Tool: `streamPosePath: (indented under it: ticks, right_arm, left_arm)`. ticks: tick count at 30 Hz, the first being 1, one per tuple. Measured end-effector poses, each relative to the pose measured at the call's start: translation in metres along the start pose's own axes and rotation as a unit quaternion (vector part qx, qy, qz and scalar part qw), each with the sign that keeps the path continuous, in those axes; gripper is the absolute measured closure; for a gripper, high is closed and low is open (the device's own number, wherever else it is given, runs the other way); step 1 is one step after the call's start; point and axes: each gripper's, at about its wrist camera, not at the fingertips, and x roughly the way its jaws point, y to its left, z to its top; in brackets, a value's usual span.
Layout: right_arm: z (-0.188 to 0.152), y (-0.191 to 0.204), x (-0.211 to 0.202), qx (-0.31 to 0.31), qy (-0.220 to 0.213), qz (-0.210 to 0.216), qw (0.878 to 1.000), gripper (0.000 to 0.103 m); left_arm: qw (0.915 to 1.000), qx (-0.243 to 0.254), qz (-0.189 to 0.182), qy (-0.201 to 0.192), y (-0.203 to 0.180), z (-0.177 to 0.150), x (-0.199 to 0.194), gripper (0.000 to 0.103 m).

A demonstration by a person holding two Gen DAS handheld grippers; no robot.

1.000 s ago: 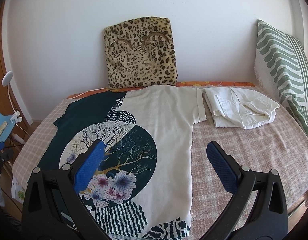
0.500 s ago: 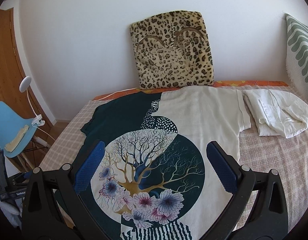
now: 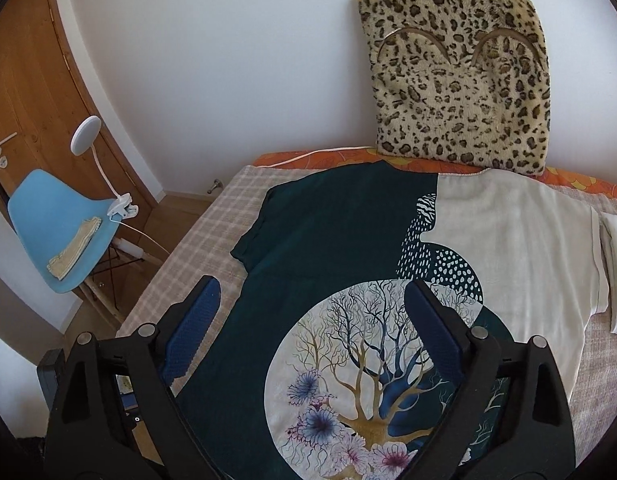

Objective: Fold small clothes
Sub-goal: 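Move the left gripper to the green panel hem while the right gripper reaches its shoulder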

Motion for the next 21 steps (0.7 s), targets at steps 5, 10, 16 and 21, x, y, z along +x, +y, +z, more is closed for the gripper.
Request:
streamPosePath:
  ticks: [5, 10, 16, 21]
  right_arm:
    - [0.029, 0.034, 0.045, -0.028, 0.025, 0.01, 0.999, 0.011]
    - [0.052, 0.064, 0.1, -0.042, 0.07, 0.024, 0.996, 0.014]
    - [0.074, 0.091, 0.162, -0.042, 0.105, 0.024, 0.993, 0.018]
    - [0.086, 0.106, 0.215, -0.039, 0.126, 0.015, 0.991, 0.02]
  left_arm:
    - [0.9999, -0.01, -0.001, 0.008, 0.005, -0.002, 0.0, 0.066]
    - [0.9999, -0.016, -0.004, 0.0, 0.012, 0.0, 0.002, 0.066]
    - [0.9997, -0.004, -0.023, 0.013, 0.006, -0.001, 0.011, 0.074]
    - [0.9996, -0.003, -0.019, 0.021, 0.007, -0.002, 0.018, 0.076]
